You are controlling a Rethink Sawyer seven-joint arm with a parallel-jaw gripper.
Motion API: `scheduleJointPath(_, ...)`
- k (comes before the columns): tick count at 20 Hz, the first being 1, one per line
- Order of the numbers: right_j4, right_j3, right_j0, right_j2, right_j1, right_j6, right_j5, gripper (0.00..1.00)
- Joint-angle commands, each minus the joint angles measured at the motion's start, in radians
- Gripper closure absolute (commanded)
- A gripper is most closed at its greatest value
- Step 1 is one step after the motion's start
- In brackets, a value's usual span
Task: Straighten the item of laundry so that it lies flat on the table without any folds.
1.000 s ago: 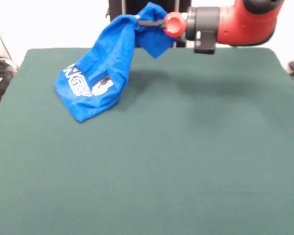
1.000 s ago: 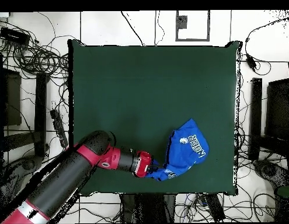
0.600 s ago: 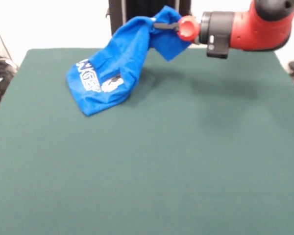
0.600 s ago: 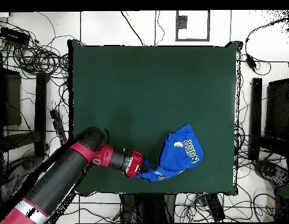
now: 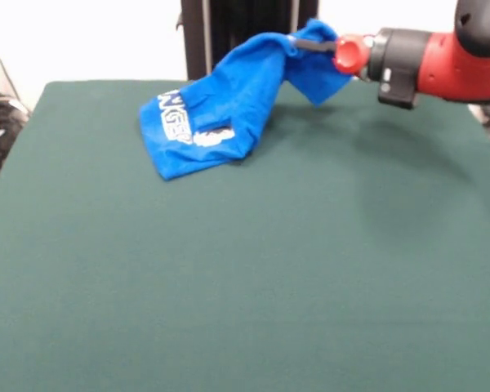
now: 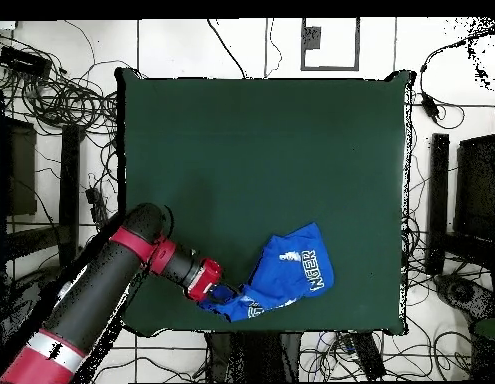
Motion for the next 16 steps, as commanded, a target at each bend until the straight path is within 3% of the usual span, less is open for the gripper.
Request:
scheduleJointPath(1, 0.206, -0.144, -0.042, 0.143, 0.070, 0.253, 0.162, 0.00)
scheduleJointPath(10, 0.375, -0.122, -0.033, 0.117, 0.020, 0.319, 0.140, 0.00)
scheduleJointPath(16, 0.449, -0.193, -0.040, 0.047, 0.029, 0.336, 0.265, 0.00)
